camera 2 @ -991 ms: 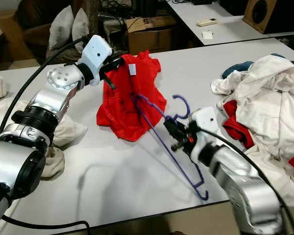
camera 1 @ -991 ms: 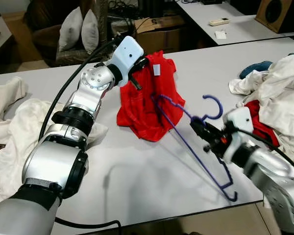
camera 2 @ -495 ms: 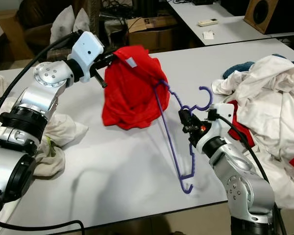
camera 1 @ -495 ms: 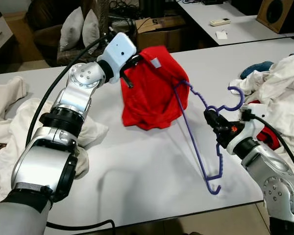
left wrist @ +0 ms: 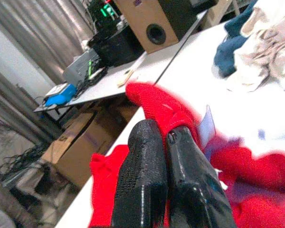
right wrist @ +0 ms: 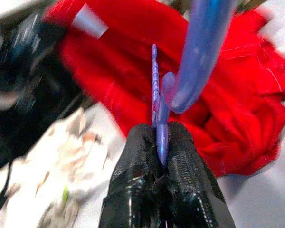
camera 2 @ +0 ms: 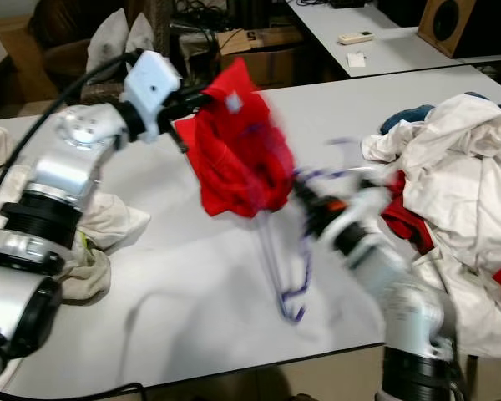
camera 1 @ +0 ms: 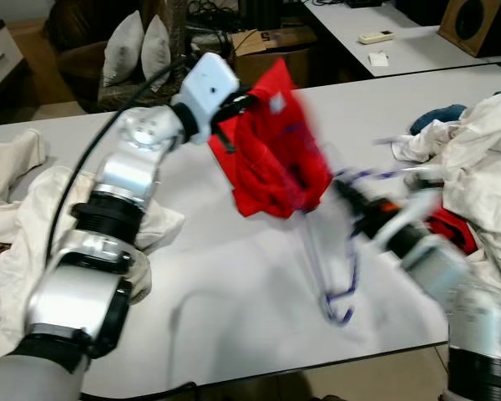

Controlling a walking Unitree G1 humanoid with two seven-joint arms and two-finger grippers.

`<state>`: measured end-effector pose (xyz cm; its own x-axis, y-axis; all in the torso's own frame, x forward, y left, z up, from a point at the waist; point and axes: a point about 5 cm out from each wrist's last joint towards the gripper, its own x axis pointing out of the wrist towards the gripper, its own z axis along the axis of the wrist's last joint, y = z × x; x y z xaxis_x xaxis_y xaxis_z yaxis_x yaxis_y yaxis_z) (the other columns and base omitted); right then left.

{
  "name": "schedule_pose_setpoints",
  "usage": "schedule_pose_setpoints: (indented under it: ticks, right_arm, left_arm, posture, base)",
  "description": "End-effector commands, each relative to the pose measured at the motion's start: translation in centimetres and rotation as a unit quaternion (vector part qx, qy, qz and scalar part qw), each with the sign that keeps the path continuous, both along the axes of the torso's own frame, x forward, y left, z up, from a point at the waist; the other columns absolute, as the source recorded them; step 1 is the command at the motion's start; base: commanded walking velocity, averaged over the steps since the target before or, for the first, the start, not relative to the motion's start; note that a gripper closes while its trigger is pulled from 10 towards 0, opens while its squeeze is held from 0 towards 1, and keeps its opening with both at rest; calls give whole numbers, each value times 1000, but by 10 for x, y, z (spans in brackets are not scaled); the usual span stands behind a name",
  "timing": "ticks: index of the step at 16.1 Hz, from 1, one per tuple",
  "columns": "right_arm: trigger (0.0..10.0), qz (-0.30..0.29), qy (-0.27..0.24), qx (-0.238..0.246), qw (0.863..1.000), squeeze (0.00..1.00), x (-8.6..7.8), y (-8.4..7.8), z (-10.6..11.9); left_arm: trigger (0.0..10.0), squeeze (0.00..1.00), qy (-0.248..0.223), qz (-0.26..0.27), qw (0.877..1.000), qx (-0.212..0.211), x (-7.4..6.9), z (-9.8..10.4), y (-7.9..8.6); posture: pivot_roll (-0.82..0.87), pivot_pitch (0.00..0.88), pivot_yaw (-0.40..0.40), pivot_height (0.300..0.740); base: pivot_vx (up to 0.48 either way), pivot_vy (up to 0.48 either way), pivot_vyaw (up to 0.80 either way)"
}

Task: Hang hanger

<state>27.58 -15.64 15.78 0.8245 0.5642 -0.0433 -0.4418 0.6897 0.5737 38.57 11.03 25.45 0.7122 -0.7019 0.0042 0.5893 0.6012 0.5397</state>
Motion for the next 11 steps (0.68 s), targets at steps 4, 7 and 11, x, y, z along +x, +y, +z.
schedule_pose_setpoints:
  ticks: [4, 7, 11]
  right_arm:
    - [10000, 5, 54, -50, 997, 0, 1, -7, -18]
    - [10000, 21, 54, -141, 988, 0, 0, -12, -24]
    - [10000, 40, 5, -235, 971, 0, -1, -15, -15]
  left_arm:
    - [0, 0, -26, 26, 999, -24, -4, 10, -5]
    - [0, 0, -38, 28, 999, -18, -5, 15, -1]
    - [0, 0, -37, -20, 999, -9, -18, 20, -11]
  posture:
    - [-6, 0, 17, 740]
    - [0, 0, 9, 740]
    - [5, 0, 7, 740]
  base:
    - [0, 0, 0]
    - [0, 0, 0]
    - [0, 0, 0]
